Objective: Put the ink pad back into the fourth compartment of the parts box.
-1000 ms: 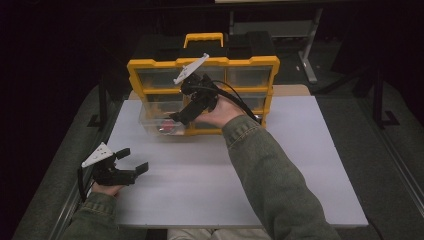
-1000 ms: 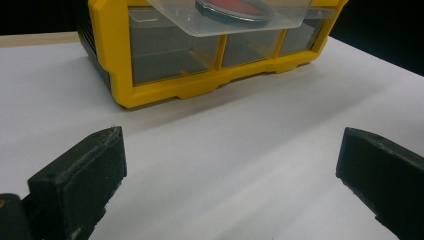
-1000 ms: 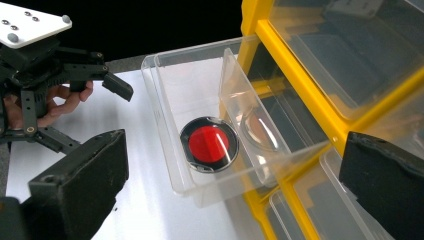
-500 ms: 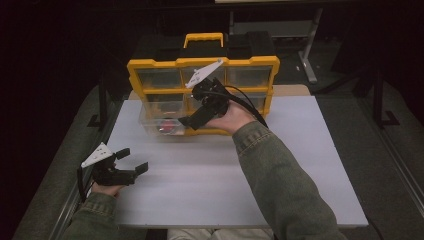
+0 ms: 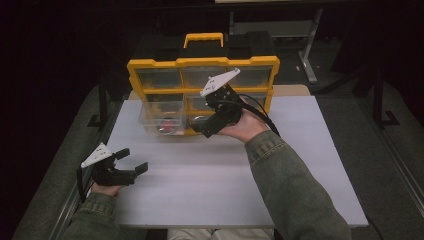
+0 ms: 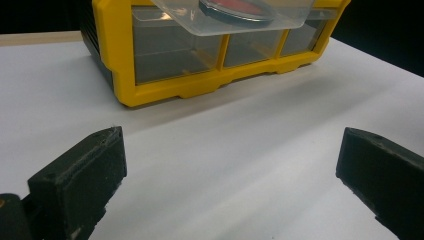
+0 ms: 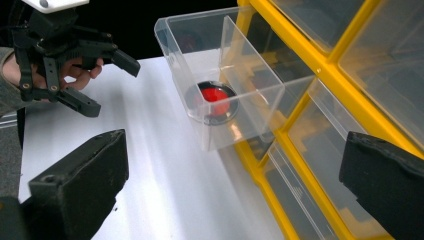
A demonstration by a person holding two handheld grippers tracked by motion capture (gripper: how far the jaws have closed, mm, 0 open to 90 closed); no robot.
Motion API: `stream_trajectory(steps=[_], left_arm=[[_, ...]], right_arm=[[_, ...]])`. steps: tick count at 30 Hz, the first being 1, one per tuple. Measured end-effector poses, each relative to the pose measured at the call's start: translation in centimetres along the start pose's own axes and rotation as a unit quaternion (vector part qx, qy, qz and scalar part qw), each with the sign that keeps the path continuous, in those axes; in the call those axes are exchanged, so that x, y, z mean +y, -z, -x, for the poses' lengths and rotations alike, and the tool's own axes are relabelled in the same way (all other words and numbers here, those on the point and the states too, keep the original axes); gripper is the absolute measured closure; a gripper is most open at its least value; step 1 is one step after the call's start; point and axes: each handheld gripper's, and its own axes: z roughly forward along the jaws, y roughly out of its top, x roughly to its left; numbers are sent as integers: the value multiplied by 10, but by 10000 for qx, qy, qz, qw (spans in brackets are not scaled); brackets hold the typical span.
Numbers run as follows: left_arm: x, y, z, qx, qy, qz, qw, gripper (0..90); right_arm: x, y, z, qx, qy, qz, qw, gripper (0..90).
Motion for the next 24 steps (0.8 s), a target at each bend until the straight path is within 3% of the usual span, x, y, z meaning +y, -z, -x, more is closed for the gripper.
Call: stream_trajectory(steps=[24], left_arm=[[0, 0, 0, 21, 5, -8, 10000, 0]], right_arm=[[-50, 21, 3, -124, -310, 96, 9994, 0]])
